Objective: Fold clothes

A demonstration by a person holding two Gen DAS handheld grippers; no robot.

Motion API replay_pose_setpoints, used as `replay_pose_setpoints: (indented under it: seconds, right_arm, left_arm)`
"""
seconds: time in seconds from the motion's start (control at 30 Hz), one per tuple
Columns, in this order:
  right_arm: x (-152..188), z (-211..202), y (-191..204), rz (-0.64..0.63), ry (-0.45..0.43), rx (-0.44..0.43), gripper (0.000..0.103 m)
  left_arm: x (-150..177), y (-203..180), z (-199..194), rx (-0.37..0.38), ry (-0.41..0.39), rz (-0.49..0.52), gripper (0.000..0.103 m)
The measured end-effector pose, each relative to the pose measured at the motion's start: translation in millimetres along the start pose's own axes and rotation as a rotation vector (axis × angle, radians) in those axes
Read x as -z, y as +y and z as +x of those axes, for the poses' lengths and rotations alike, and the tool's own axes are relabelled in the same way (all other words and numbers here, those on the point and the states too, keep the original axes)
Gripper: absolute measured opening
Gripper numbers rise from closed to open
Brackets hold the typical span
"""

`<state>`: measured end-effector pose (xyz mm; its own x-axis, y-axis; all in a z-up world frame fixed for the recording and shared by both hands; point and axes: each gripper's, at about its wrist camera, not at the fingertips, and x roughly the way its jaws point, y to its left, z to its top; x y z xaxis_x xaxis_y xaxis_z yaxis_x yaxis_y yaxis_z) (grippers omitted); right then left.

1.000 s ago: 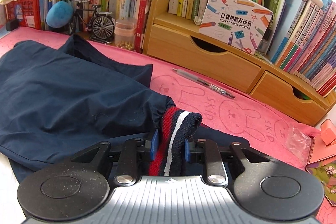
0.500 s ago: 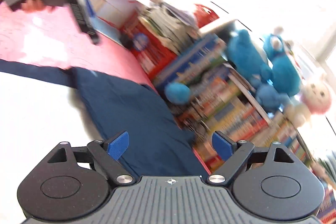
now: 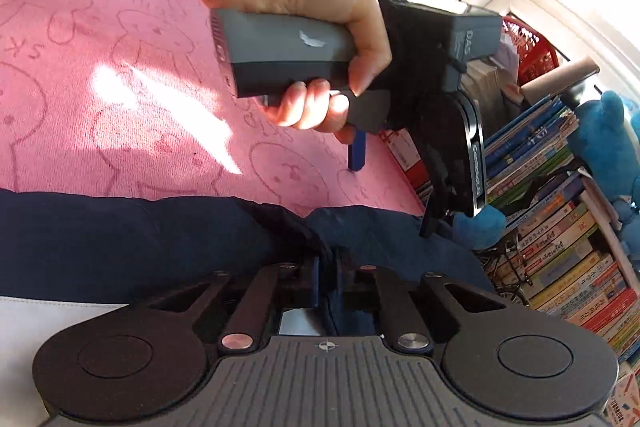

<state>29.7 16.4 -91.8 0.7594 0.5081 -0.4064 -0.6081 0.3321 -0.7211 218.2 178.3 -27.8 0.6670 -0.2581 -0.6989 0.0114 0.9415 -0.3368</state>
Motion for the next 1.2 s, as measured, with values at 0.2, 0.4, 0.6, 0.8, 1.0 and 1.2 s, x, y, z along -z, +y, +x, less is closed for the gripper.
replay_pose_setpoints:
  seconds: [0.2,0.4,0.6,0.8,1.0,1.2]
  right_arm:
    - [-1.4,3.2,3.3,-0.041,-0.017,0.042,0.008]
    - [-5.3,10.7,-0.7,-0.046,-0.012,0.058,0.008]
    - [-4.8,12.9,0.2,-0.038,-0.002,0.051,0.007]
    - [-4.3,13.6,1.0,-0.037,0.001,0.039,0.005]
    - [-5.5,8.5,4.8,-0.034,0.003,0.035,0.005]
    - [-6.2,-3.9,2.9,0.006,-0.012,0.012,0.014]
  left_arm:
    - [-7.9,-4.0,19.0,0.156,0.029,-0.059,0.016]
    - [-24.4,3.4,20.8,0.169,-0.003,-0.119,0.007]
    - [-38.3,20.1,24.0,0.164,-0.014,-0.235,0.007]
    - [-63.1,22.8,9.2,0.089,-0.194,-0.299,0.005]
    - [-44.1,-9.2,-21.5,0.041,-0.164,-0.033,0.03]
    - [38.7,-29.0,-72.5,-0.104,-0.175,0.187,0.078]
